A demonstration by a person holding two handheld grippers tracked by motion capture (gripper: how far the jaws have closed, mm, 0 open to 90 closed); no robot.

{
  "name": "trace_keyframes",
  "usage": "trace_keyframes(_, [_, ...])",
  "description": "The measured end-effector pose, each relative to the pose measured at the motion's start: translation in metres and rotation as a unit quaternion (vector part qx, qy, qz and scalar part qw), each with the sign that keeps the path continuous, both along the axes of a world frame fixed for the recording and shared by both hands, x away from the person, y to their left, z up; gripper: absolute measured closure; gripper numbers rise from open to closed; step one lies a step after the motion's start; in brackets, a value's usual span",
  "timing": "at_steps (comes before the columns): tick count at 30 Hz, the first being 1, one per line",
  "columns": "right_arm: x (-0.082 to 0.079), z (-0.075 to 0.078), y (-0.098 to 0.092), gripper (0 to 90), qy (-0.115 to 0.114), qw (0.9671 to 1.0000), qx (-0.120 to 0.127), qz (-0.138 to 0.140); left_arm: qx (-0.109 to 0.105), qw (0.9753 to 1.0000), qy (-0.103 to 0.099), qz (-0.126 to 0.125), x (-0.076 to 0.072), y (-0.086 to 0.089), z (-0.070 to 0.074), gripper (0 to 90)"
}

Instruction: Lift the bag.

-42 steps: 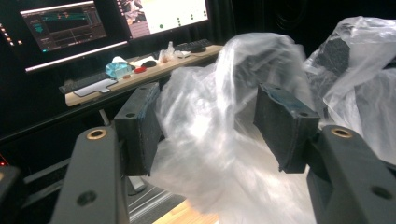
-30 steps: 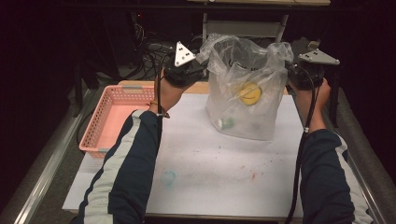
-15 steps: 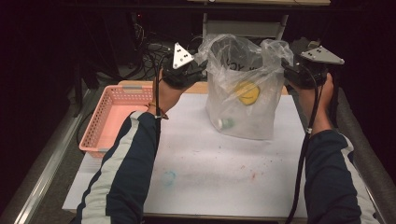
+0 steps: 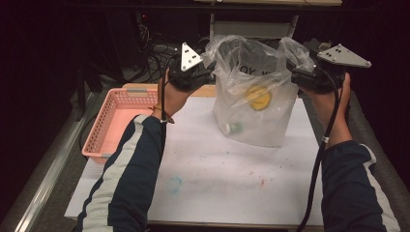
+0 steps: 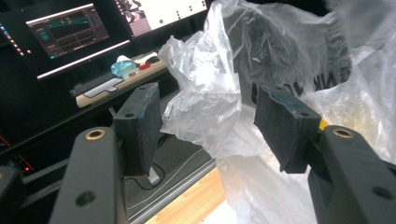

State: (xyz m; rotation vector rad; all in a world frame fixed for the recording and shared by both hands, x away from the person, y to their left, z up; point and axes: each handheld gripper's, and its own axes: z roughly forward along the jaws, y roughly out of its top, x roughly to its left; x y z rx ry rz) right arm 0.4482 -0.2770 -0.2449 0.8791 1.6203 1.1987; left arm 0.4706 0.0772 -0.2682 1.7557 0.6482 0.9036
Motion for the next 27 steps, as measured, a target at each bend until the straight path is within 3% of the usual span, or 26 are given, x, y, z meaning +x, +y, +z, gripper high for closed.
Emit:
trace_keyframes(6, [-0.016,-0.001,0.002,25.4,-0.008,0.9998,-0.015,0.01,0.002,0.9999,0.003,-0.011,-0.008,0.008,0.001,28.4])
trace_keyframes(10, [-0.023,-0.008,0.003,25.4,-0.001,0.9996,-0.025,0.009,0.003,1.0,-0.004,-0.008,-0.019,0.015,-0.001,20.9])
trace_keyframes(17, [-0.032,-0.024,0.003,25.4,0.004,0.9995,-0.028,0.017,0.024,0.9996,-0.011,0.003,-0.03,0.025,-0.014,20.5])
trace_keyframes(27, [-0.035,-0.05,-0.001,25.4,0.021,0.9992,-0.017,0.029,0.014,0.9994,-0.003,0.032,-0.031,0.056,-0.034,20.4])
